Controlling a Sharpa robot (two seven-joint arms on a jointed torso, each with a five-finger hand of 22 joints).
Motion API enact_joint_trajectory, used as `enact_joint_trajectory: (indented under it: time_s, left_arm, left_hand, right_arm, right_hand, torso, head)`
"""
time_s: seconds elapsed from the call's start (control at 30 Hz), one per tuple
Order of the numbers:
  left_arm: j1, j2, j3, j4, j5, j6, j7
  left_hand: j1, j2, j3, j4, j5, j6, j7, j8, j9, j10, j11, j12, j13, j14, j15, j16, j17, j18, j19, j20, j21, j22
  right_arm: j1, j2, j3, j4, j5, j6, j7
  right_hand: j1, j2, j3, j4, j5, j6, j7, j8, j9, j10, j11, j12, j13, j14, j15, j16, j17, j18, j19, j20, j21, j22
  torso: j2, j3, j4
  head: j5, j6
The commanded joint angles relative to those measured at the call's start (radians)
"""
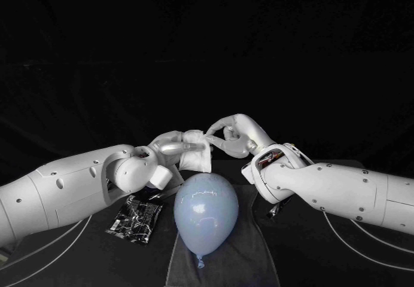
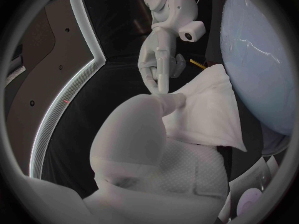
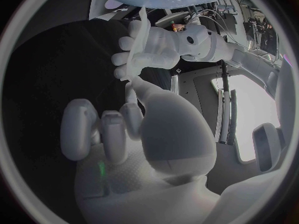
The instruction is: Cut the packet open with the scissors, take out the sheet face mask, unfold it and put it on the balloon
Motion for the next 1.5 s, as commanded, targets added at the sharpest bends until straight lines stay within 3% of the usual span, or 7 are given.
enact_joint_trajectory:
  time_s: [0.03, 0.5, 0.93, 1.2, 1.33, 1.5]
  left_arm:
    - [0.001, 0.001, 0.001, 0.002, 0.006, 0.019, 0.006]
    - [0.001, 0.001, 0.001, 0.002, 0.007, 0.019, 0.006]
    - [0.001, 0.0, 0.001, 0.001, 0.008, 0.017, 0.004]
    - [0.001, -0.001, 0.001, 0.002, 0.008, 0.019, 0.004]
    - [0.001, -0.001, 0.001, 0.004, 0.008, 0.023, 0.002]
    - [0.001, -0.001, 0.001, 0.006, 0.008, 0.028, 0.0]
  left_hand:
    - [-0.008, -0.002, -0.001, -0.006, 0.002, -0.002, 0.004, 0.001, 0.001, -0.007, 0.001, -0.005, -0.001, 0.001, -0.004, -0.004, 0.001, 0.015, 0.006, 0.0, 0.005, -0.001]
    - [-0.01, -0.001, -0.001, -0.008, 0.002, -0.002, 0.004, 0.001, 0.001, -0.007, 0.001, -0.005, -0.001, 0.002, -0.004, -0.005, 0.002, 0.014, 0.008, -0.001, 0.005, -0.002]
    - [-0.01, -0.001, -0.001, -0.01, 0.002, -0.002, 0.004, 0.001, 0.001, -0.007, 0.001, -0.005, -0.001, 0.003, -0.004, -0.005, 0.002, 0.014, 0.008, -0.001, 0.005, -0.002]
    - [-0.009, -0.001, -0.001, -0.012, 0.002, -0.003, 0.005, 0.001, 0.001, -0.007, 0.001, -0.006, -0.001, 0.003, -0.005, -0.005, 0.002, 0.015, 0.009, -0.002, 0.005, -0.003]
    - [-0.009, -0.001, -0.001, -0.014, 0.002, -0.003, 0.005, 0.001, 0.001, -0.007, 0.0, -0.005, -0.001, 0.003, -0.005, -0.005, 0.003, 0.015, 0.009, -0.002, 0.004, -0.003]
    - [-0.007, -0.004, -0.001, -0.021, 0.002, -0.003, 0.005, 0.002, 0.001, -0.007, 0.0, -0.005, -0.001, 0.003, -0.005, -0.006, 0.003, 0.014, 0.009, -0.004, 0.004, -0.004]
  right_arm:
    - [0.0, 0.001, 0.001, 0.001, -0.006, -0.016, 0.009]
    - [-0.004, 0.007, -0.001, -0.001, -0.031, 0.04, -0.01]
    - [-0.006, 0.008, -0.001, 0.001, -0.033, 0.044, -0.008]
    - [-0.006, 0.013, -0.001, -0.004, -0.034, 0.041, -0.012]
    - [-0.006, 0.017, -0.001, -0.008, -0.034, 0.033, -0.017]
    - [-0.006, 0.022, -0.001, -0.013, -0.034, 0.02, -0.024]
  right_hand:
    - [0.008, 0.0, 0.001, -0.007, 0.004, 0.005, -0.004, 0.005, 0.002, 0.003, -0.003, 0.002, 0.071, 0.097, -0.006, 0.004, 0.236, -0.02, 0.012, -0.007, 0.006, 0.193]
    - [-0.027, -0.03, -0.021, 0.002, 0.004, -0.031, 0.009, 0.008, 0.005, -0.02, 0.007, -0.03, 0.047, 0.091, 0.0, -0.006, 0.216, -0.015, -0.002, -0.007, -0.03, 0.183]
    - [-0.059, -0.05, -0.047, 0.021, 0.004, -0.055, 0.02, 0.005, 0.003, -0.03, 0.017, -0.042, 0.039, 0.089, 0.008, -0.008, 0.21, -0.013, -0.008, -0.001, -0.042, 0.18]
    - [-0.055, -0.046, -0.045, 0.021, 0.004, -0.054, 0.019, 0.007, 0.003, -0.028, 0.016, -0.039, 0.041, 0.089, 0.009, -0.008, 0.212, -0.013, -0.007, 0.0, -0.039, 0.181]
    - [-0.044, -0.032, -0.038, 0.019, 0.004, -0.052, 0.017, 0.011, 0.004, -0.027, 0.015, -0.037, 0.043, 0.09, 0.008, -0.007, 0.213, -0.014, -0.006, 0.001, -0.035, 0.182]
    - [-0.023, 0.003, -0.017, 0.016, 0.004, -0.035, 0.005, 0.028, 0.01, -0.013, 0.006, -0.022, 0.054, 0.095, 0.001, 0.001, 0.229, -0.017, 0.003, -0.002, -0.011, 0.188]
  torso:
    - [0.0, -0.0003, 0.0003]
    - [0.0, -0.0008, 0.001]
    - [0.0, 0.0001, 0.0004]
    - [0.0, -0.0003, 0.0003]
    - [0.0, -0.0005, 0.0013]
    - [0.0, -0.0012, 0.001]
  head:
    - [-0.001, 0.0]
    - [0.0, -0.002]
    - [0.002, -0.003]
    - [0.0, -0.003]
    - [-0.001, -0.004]
    - [-0.001, -0.005]
